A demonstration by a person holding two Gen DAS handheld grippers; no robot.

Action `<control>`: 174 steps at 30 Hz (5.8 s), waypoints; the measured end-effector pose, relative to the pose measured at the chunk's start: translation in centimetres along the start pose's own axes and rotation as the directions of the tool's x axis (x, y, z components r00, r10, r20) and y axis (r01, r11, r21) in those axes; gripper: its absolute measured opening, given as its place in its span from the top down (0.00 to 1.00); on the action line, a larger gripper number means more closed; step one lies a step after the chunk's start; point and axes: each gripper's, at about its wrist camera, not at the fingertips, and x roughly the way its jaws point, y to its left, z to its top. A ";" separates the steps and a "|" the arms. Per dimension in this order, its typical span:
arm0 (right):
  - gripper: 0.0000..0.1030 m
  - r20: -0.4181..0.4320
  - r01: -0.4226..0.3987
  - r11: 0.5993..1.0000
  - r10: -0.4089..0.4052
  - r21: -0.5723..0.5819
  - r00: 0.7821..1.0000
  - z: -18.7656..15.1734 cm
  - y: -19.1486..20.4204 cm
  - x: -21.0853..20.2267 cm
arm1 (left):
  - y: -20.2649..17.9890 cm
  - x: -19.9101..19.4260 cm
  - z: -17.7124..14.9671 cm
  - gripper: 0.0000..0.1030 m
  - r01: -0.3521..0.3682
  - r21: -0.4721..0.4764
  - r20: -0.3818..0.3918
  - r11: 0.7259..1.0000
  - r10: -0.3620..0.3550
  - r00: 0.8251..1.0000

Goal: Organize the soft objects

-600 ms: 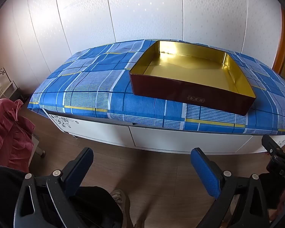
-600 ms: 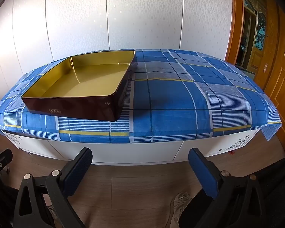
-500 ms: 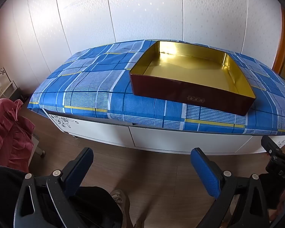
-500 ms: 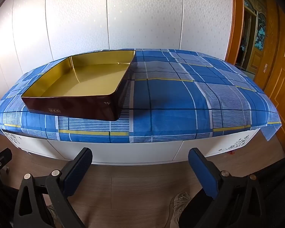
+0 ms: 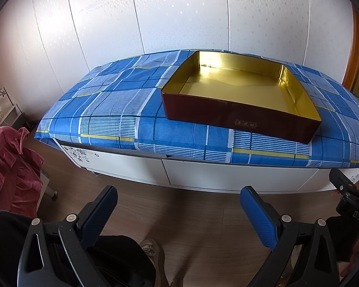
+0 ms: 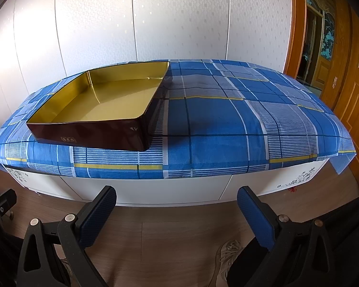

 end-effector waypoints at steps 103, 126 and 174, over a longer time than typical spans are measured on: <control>0.02 -0.093 -0.082 0.053 -0.259 -0.995 0.961 -12.5 8.4 22.7 | -1.8 10.9 -1.8 0.00 0.173 0.320 -0.346 0.931 -0.056 0.937; 0.02 -0.167 -0.156 0.060 -0.272 -0.986 0.948 -14.9 10.0 18.0 | -6.9 20.5 -4.8 0.00 0.246 0.737 -0.331 0.630 0.019 0.943; 0.12 -0.566 -0.324 0.733 -0.100 -0.598 0.818 -4.0 6.7 13.1 | -7.6 17.2 -6.5 0.00 0.630 0.648 -0.738 0.429 0.147 0.659</control>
